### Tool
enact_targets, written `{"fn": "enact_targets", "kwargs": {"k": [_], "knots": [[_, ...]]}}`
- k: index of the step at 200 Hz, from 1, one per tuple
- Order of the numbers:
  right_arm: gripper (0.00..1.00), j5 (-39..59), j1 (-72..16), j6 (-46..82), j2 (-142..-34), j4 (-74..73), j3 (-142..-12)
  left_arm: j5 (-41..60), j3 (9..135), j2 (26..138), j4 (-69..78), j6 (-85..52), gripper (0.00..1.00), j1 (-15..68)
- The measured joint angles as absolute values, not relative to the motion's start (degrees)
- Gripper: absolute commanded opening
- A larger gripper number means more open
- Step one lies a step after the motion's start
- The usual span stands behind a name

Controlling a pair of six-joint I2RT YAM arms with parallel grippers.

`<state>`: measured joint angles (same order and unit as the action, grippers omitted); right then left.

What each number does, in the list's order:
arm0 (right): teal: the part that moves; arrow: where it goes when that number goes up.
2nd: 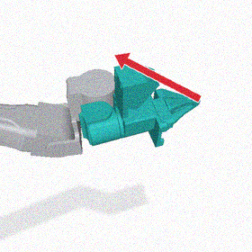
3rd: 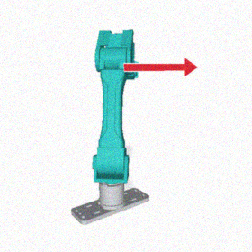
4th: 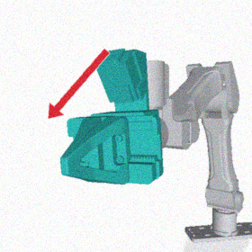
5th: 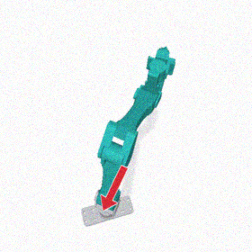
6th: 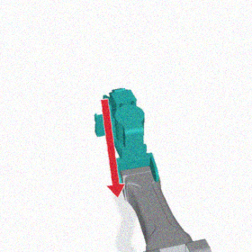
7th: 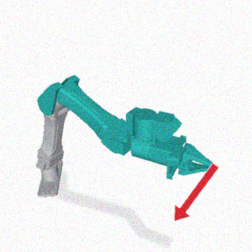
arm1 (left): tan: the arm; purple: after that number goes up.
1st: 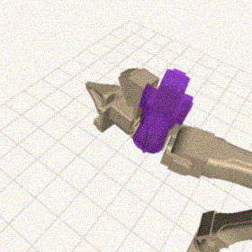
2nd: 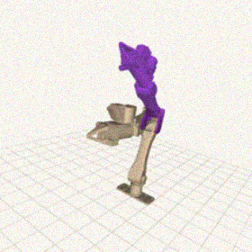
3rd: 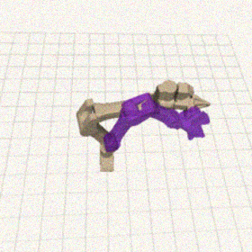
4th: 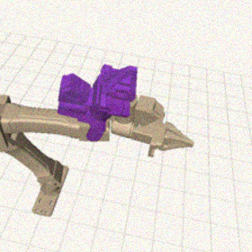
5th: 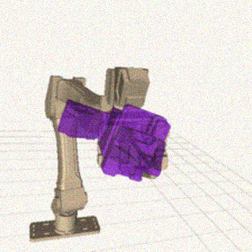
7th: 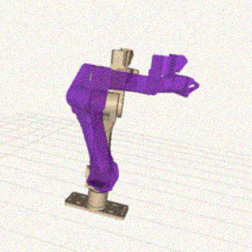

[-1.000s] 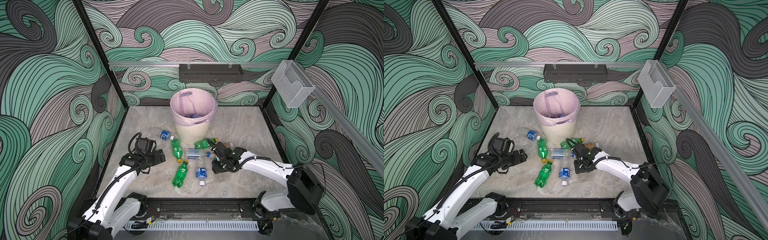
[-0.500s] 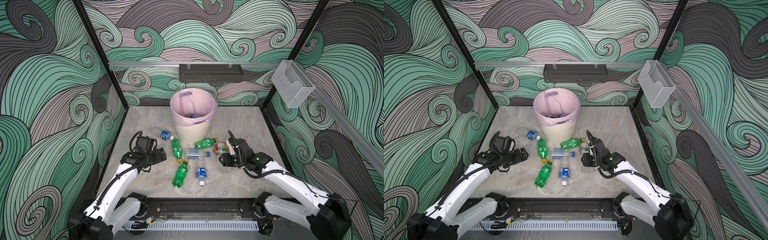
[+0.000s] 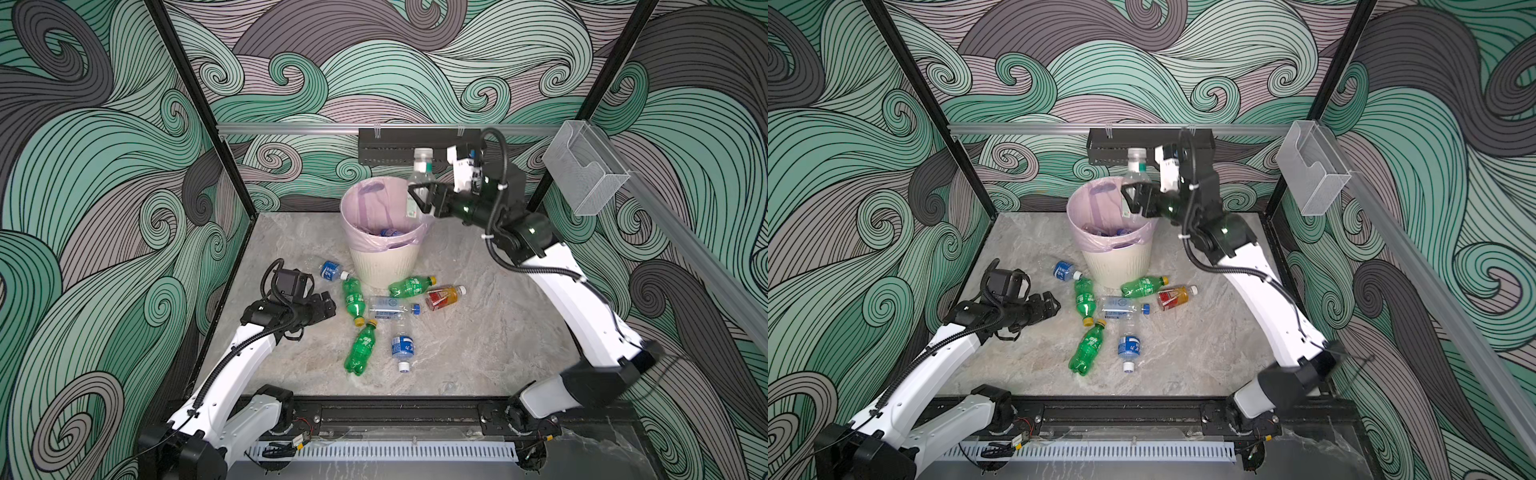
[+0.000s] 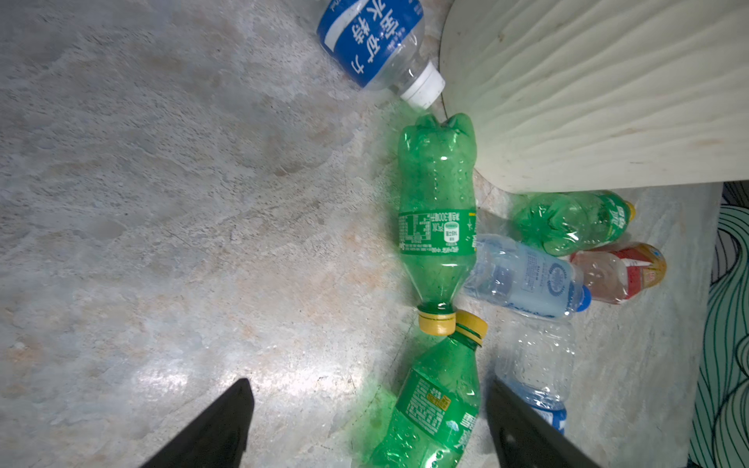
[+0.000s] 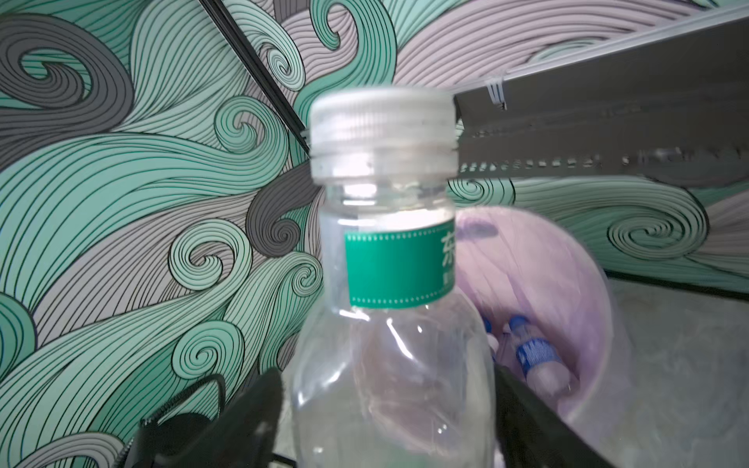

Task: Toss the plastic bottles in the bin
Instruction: 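Lift green-labelled clear bottle with right gripper, carry over bin and release, then withdraw right gripper toward tea bottle while left gripper grasps green soda bottle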

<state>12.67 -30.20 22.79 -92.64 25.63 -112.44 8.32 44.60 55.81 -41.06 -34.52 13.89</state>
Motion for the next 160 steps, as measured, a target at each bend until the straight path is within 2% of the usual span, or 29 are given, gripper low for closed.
{"fn": "enact_targets", "kwargs": {"k": [22,50,108,160], "knots": [[0.99,13.21,-29.98,22.44,-100.12,26.02,-119.48,10.04,46.98,55.75,-42.13,-34.09,0.92,13.89],[0.99,13.61,-29.91,21.43,-97.93,26.37,-110.34,10.74,47.37,53.65,-42.37,-32.93,0.92,13.89],[0.99,13.72,-29.87,19.73,-75.48,21.67,-84.14,10.5,44.21,48.71,-40.45,-30.81,0.92,13.89],[0.99,6.83,-29.65,19.57,-60.29,22.98,-67.31,13.21,43.33,52.84,-38.52,-29.82,0.91,13.89]]}}
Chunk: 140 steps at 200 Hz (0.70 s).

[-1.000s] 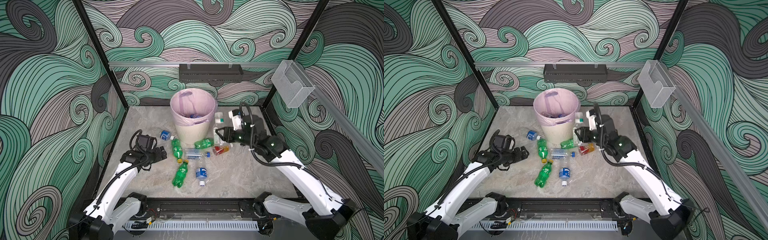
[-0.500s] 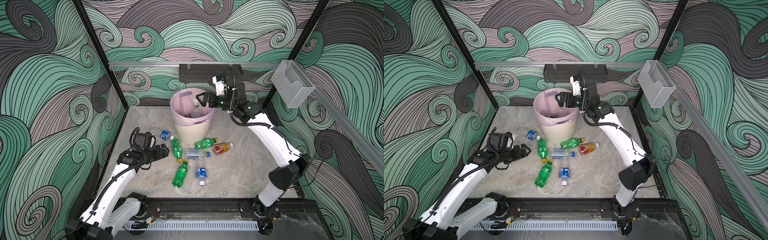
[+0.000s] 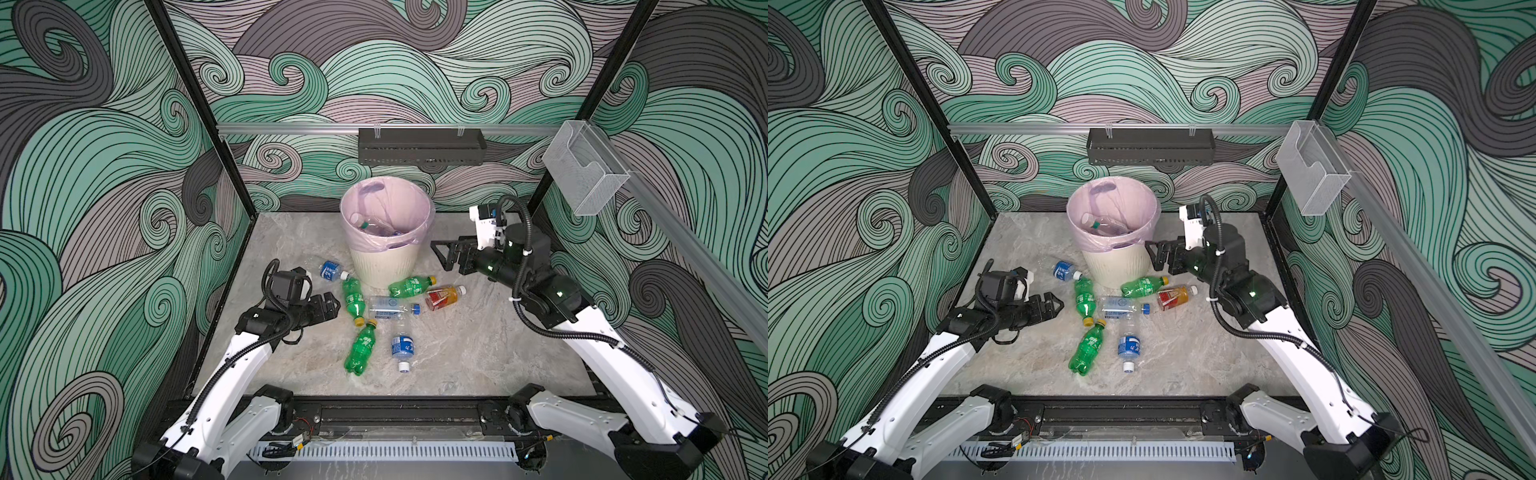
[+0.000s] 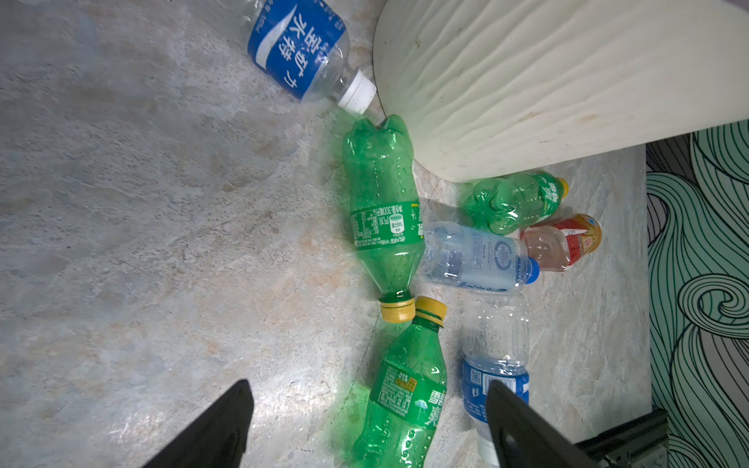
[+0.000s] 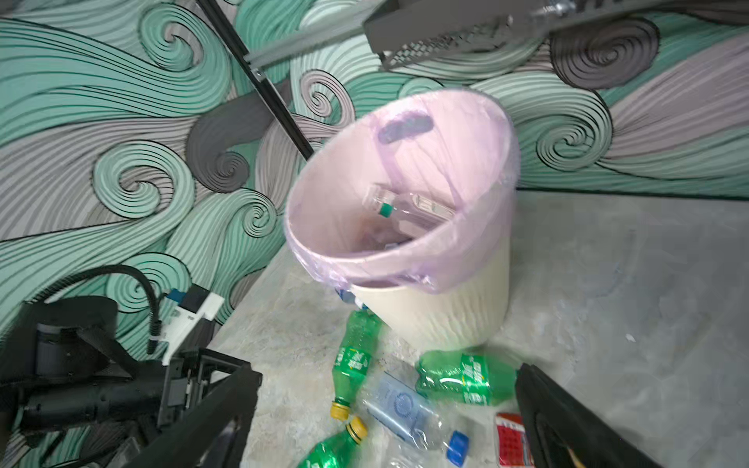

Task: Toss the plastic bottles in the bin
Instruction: 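Withdraw right gripper toward tea bottle while left gripper grasps green soda bottle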

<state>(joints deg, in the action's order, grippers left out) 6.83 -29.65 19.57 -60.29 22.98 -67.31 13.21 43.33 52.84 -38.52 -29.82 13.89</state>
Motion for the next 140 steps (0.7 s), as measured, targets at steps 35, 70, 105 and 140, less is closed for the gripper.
{"fn": "enact_targets", "kwargs": {"k": [35,70,105,140], "knots": [[1.0,2.5,-28.93,21.78,-54.35,25.58,-55.0,15.75,43.35,55.53,-38.57,-29.36,0.91,14.55],[1.0,0.12,-28.62,24.58,-50.94,26.13,-47.68,16.12,43.35,55.81,-38.72,-29.32,0.91,18.55],[0.99,-0.19,-28.4,25.58,-51.05,25.87,-44.93,14.48,43.24,56.16,-39.42,-29.65,0.91,25.08],[0.99,-0.21,-27.64,25.28,-51.05,25.02,-43.27,12.05,40.53,56.16,-37.6,-31.7,0.89,31.46]]}}
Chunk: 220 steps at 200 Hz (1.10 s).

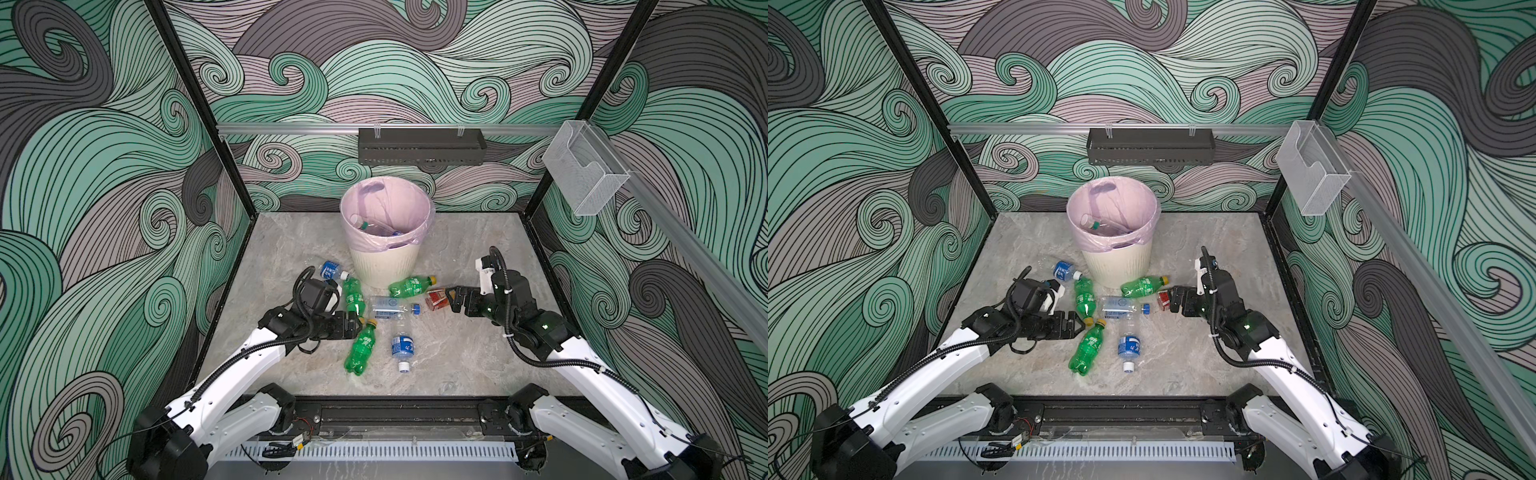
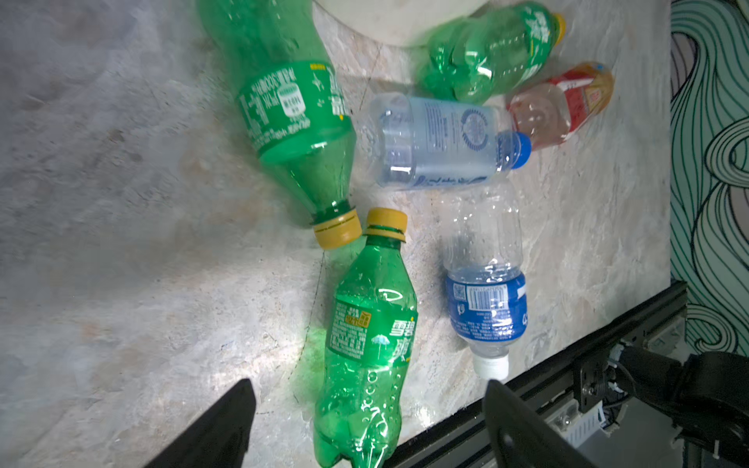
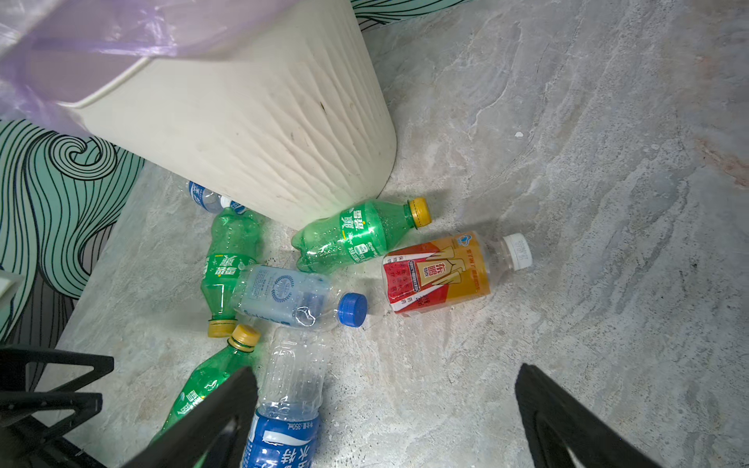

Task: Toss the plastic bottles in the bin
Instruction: 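Withdraw right gripper toward tea bottle while left gripper grasps green soda bottle, then lift green soda bottle with left gripper, carry over bin and release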

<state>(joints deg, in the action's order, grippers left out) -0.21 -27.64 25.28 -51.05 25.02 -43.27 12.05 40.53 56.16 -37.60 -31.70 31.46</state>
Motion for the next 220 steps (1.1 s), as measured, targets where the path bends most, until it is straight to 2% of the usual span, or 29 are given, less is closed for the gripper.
{"fn": "enact_targets", "kwargs": {"k": [41,100,160,199,220], "knots": [[0.99,-0.01,-26.96,24.62,-51.29,23.79,-40.49,8.97,36.95,59.96,-33.15,-34.2,0.88,38.98],[0.99,0.14,-26.52,24.69,-51.55,22.59,-38.22,2.72,38.87,74.11,-29.8,-34.96,0.83,45.58],[0.99,0.01,-26.37,24.69,-50.3,22.06,-37.58,-4.49,41.45,80.9,-29.91,-37.34,0.66,46.76],[0.99,-0.1,-26.13,24.64,-49.52,22.09,-36.82,-7.16,41.45,80.31,-30.11,-39.13,0.45,46.87],[0.99,-0.1,-26.02,24.64,-50.02,22.0,-36.82,-8.1,41.45,78.17,-30.55,-39.59,0.44,46.92]]}}
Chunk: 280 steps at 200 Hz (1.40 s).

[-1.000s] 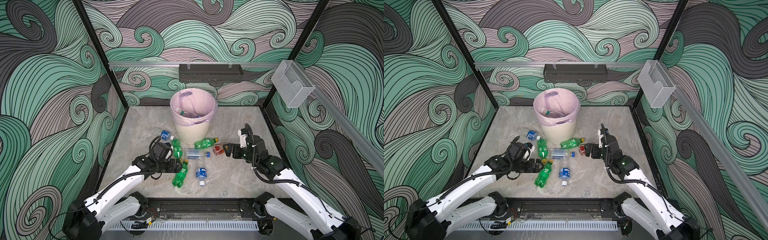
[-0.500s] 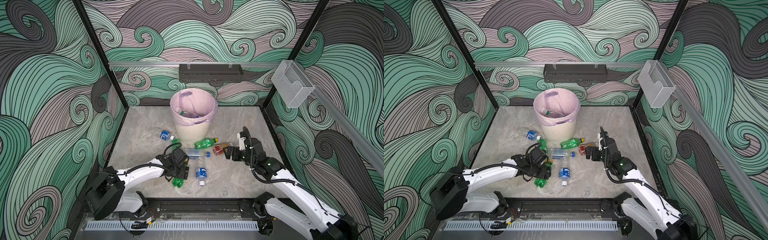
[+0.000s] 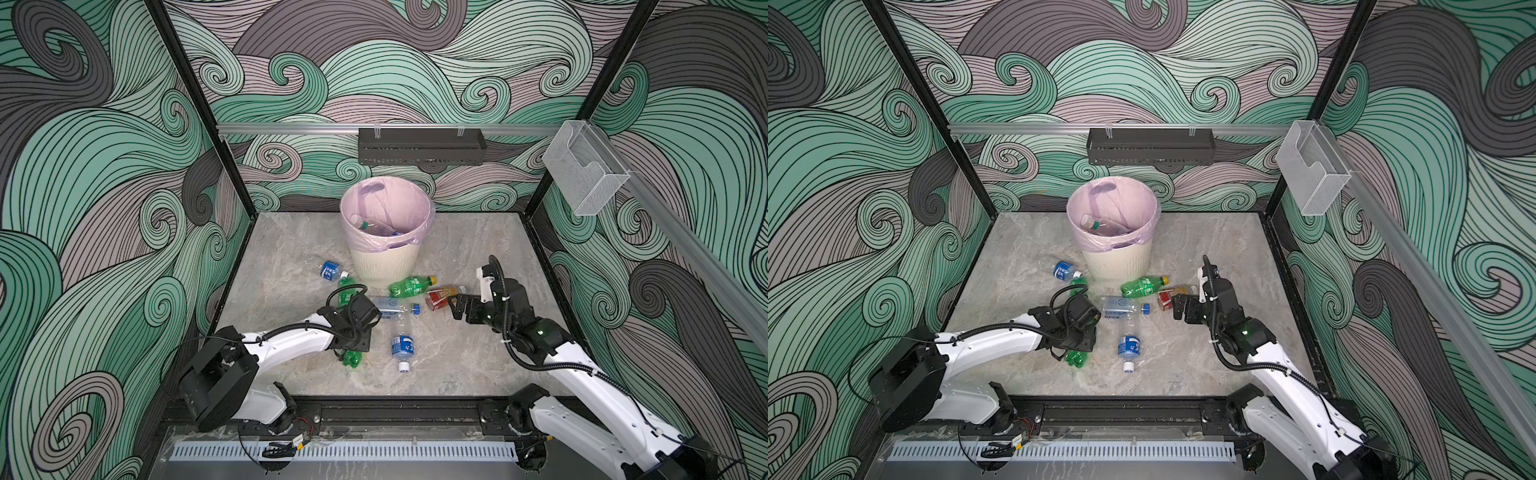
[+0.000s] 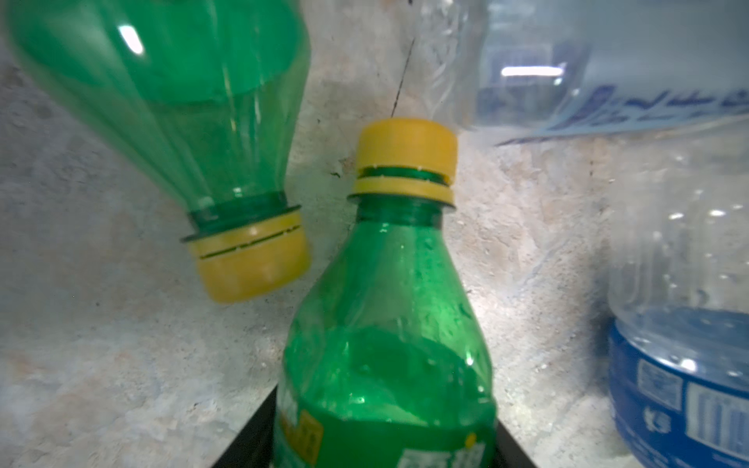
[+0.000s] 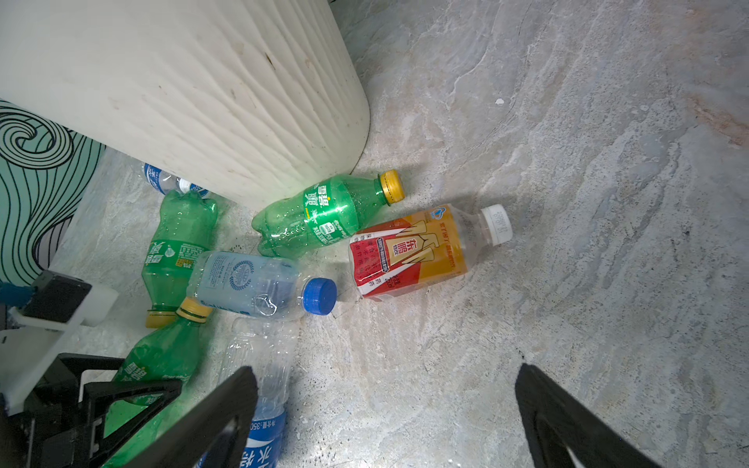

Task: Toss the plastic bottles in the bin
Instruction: 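Lift green soda bottle with left gripper, carry over bin and release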

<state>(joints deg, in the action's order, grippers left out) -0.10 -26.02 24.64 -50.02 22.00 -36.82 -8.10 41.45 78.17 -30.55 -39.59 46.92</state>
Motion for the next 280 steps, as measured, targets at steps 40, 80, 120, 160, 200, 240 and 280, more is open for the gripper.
{"fn": "enact_targets", "kwargs": {"k": [40,80,120,160,200,240,280], "knots": [[0.99,-0.05,-26.02,24.62,-53.04,21.87,-36.82,-10.15,42.0,72.82,-34.15,-39.77,0.45,46.96],[0.99,-0.21,-26.02,24.43,-54.72,21.85,-36.82,-15.0,47.44,67.7,-41.87,-41.04,0.45,46.96],[0.99,-0.82,-26.02,24.14,-55.48,22.06,-36.82,-21.8,49.45,59.42,-46.39,-43.4,0.46,46.94],[0.99,-1.15,-26.02,23.99,-56.1,22.09,-36.82,-23.16,56.53,54.89,-50.89,-42.11,0.49,44.36],[0.99,-0.97,-26.02,24.01,-56.73,22.09,-36.82,-19.46,83.4,64.01,-51.99,-35.03,0.51,35.4],[0.99,0.14,-26.02,24.43,-56.21,22.83,-36.82,-10.11,123.7,89.89,-52.69,-28.49,0.89,28.14],[0.99,0.47,-26.02,24.75,-53.06,23.35,-36.16,-0.14,141.49,106.67,-55.2,-25.19,0.95,27.11]]}}
